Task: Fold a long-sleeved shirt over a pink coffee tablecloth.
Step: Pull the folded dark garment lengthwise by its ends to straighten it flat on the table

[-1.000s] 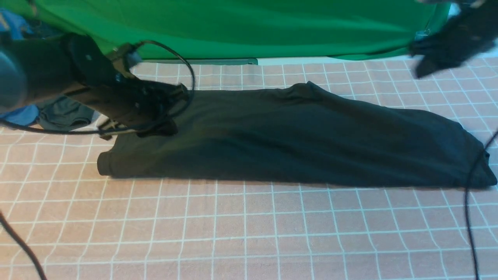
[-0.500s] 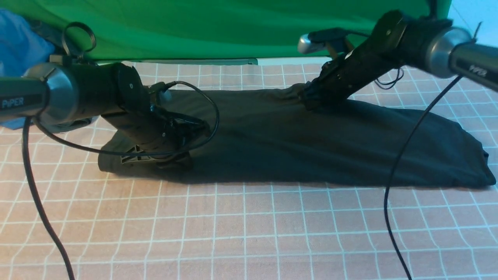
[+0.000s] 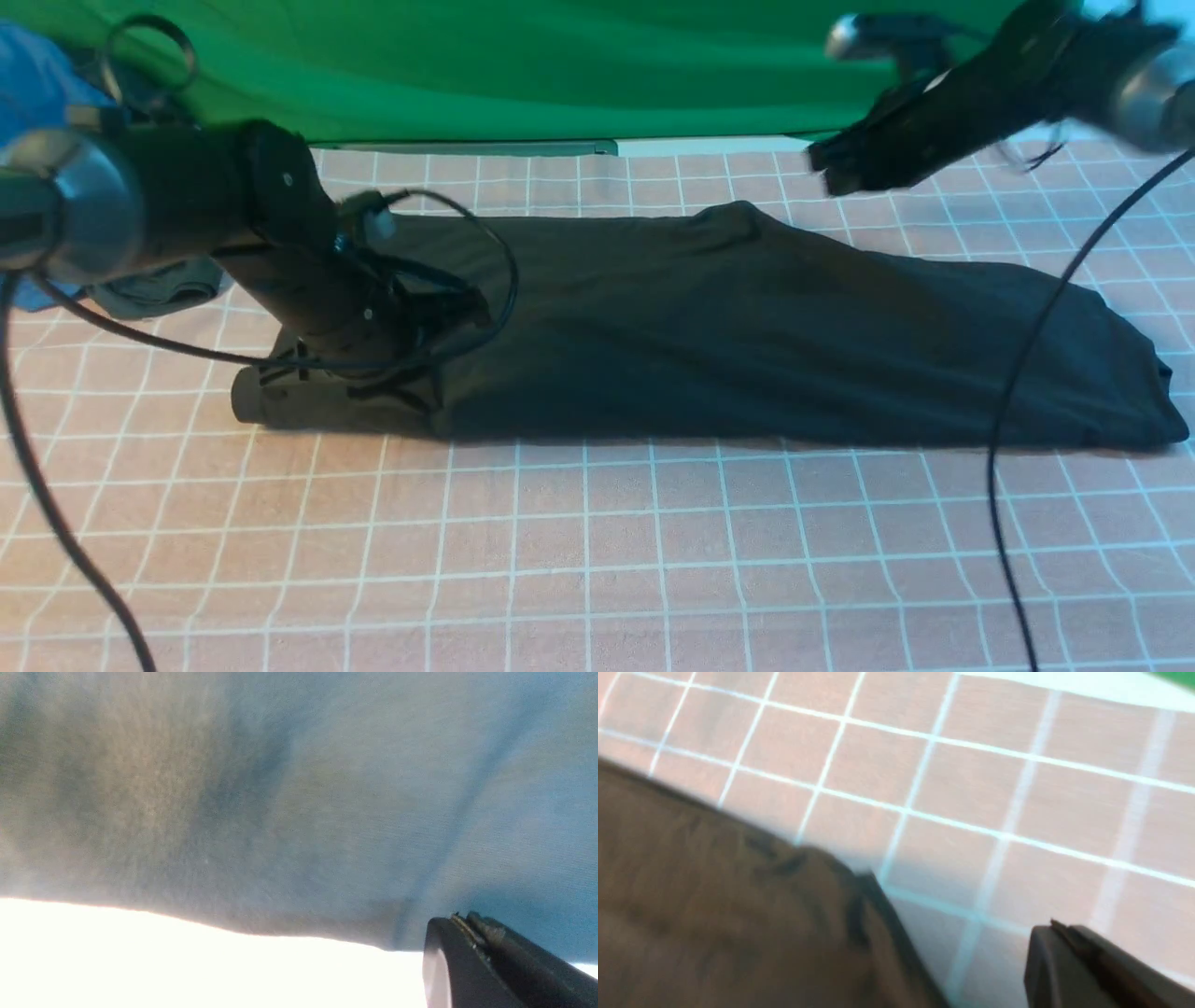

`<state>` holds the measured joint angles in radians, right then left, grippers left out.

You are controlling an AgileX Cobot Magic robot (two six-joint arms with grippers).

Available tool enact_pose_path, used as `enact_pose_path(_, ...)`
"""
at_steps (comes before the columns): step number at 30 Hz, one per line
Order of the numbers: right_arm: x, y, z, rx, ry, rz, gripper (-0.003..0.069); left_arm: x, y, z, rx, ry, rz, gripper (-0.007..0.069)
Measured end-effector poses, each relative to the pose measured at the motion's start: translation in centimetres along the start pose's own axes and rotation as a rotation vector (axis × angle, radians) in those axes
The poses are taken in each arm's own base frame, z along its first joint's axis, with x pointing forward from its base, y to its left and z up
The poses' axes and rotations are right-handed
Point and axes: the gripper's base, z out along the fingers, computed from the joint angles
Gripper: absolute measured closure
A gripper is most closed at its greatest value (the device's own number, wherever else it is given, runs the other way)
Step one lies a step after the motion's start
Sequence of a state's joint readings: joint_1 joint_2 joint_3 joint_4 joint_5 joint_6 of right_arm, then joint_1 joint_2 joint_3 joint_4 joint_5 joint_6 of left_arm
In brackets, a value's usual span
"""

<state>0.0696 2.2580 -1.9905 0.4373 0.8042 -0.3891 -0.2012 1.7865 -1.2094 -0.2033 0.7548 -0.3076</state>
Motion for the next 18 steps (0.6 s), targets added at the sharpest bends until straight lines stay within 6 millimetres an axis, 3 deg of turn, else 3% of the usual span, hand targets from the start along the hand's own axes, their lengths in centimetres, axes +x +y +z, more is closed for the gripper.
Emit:
enact_pose_path(4,-0.9,-1.4,-6.9,-0.013,0.108,0.008,0.0618,-0.3,0.2,-2.5,-0.012,-0.075,0.006,0.0611)
enact_pose_path(8,-0.6,-3.6,-11.0,0.114,0.16,0.093,0.0601,-1.2,1.7,-2.8,-0.053,-0.124,-0.028,0.0611)
enact_pose_path(11,0.5,-5.3,-11.7,0.239,0.215,0.123,0.0554,-2.2,3.3,-1.9,-0.078,-0.146,-0.063,0.0611)
enact_pose_path(13,1.8,-5.8,-11.2,0.277,0.278,0.127,0.0503,-2.6,4.3,-0.9,-0.095,-0.139,-0.089,0.0611)
enact_pose_path(18,6.4,-6.6,-8.7,0.292,0.481,0.145,0.0291,-2.7,6.3,1.1,-0.147,-0.063,-0.13,0.0611)
